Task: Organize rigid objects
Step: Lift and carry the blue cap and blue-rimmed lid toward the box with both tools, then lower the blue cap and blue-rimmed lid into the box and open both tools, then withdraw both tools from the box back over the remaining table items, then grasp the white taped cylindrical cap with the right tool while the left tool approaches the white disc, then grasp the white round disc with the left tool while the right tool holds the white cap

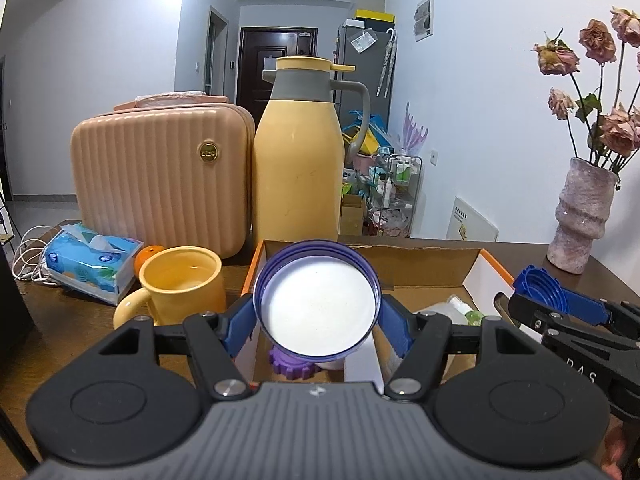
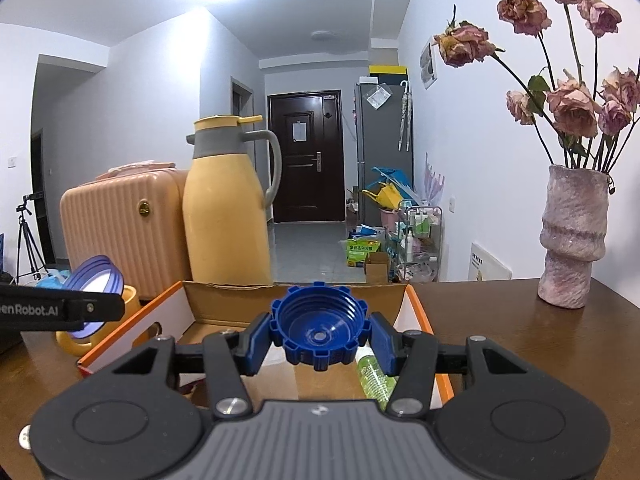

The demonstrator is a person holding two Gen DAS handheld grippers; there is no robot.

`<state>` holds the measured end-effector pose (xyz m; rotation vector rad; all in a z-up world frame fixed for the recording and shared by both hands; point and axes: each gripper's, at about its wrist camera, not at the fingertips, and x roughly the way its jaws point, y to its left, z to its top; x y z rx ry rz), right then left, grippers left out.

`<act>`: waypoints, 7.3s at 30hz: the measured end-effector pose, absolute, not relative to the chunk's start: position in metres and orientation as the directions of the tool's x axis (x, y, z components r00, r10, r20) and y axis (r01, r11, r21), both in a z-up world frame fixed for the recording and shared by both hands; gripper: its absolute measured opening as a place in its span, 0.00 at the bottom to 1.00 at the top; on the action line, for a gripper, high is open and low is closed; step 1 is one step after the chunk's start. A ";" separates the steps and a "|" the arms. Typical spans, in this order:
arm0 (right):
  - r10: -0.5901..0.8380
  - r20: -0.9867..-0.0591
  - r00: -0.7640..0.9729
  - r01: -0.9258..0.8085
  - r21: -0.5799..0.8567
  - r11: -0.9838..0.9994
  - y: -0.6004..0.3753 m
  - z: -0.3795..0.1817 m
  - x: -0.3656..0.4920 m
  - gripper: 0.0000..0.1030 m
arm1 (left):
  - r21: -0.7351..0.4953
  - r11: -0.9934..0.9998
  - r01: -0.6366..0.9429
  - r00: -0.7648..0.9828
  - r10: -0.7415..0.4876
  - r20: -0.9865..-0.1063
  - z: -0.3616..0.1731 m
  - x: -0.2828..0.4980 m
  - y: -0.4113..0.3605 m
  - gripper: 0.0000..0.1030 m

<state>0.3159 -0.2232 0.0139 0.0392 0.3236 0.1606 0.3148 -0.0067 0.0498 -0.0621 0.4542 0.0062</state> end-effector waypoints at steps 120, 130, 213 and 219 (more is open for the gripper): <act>0.258 -0.376 0.890 -0.256 0.057 0.965 -0.210 -0.018 0.237 1.00 | -0.006 0.996 -0.092 0.871 0.078 -0.485 0.009 0.231 0.032 1.00; 0.270 -0.399 0.877 -0.277 0.041 0.960 -0.200 -0.027 0.222 1.00 | 0.000 0.997 -0.082 0.861 0.071 -0.503 0.000 0.216 0.038 1.00; 0.296 -0.463 0.836 -0.266 0.130 0.955 -0.202 -0.046 0.237 0.40 | 0.033 0.992 -0.124 0.723 0.113 -0.682 -0.048 0.254 0.104 0.39; 0.291 -0.451 0.843 -0.258 0.136 0.957 -0.206 -0.045 0.233 0.40 | 0.021 0.991 -0.129 0.729 0.110 -0.676 -0.045 0.250 0.103 0.39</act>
